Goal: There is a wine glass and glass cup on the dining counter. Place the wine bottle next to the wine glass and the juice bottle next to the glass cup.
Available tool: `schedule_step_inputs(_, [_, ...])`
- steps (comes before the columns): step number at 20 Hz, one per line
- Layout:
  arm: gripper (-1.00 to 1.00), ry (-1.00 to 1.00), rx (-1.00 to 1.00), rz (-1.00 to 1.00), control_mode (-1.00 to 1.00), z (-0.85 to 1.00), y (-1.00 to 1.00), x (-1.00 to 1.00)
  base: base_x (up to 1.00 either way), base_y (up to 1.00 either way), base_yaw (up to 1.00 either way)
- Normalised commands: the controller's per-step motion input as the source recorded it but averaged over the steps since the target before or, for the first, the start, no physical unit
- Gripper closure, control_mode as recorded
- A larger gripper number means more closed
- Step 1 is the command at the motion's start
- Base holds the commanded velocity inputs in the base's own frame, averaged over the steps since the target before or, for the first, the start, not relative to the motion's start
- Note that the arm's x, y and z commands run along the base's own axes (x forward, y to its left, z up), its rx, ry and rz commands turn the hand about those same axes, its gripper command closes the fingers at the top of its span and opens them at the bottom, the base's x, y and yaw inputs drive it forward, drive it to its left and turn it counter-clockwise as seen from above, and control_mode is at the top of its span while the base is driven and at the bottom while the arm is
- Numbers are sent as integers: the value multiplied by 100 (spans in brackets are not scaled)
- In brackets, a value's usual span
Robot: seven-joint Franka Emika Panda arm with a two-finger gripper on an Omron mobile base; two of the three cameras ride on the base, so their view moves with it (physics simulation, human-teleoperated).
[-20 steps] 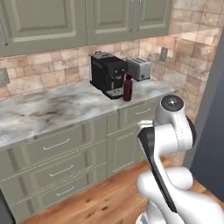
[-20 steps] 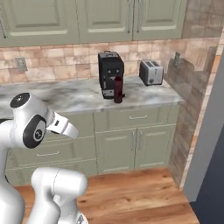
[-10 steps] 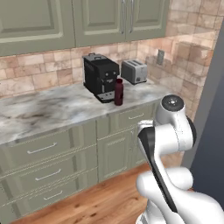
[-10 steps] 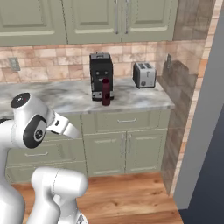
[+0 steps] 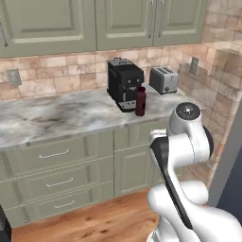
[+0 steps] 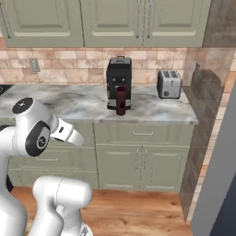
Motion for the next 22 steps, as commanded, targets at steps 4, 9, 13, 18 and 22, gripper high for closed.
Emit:
schedule_step_inputs(4, [-100, 0, 0, 0, 100, 0, 0, 0, 39, -33, 32])
schedule_step_inputs(9, [-100, 0, 0, 0, 100, 0, 0, 0, 39, -37, 28])
schedule_step_inputs(13, [-100, 0, 0, 0, 100, 0, 0, 0, 40, -45, 18])
schedule_step_inputs(18, [-100, 0, 0, 0, 100, 0, 0, 0, 40, -49, 12])
schedule_step_inputs(22, [-100, 0, 0, 0, 100, 0, 0, 0, 44, -48, 11])
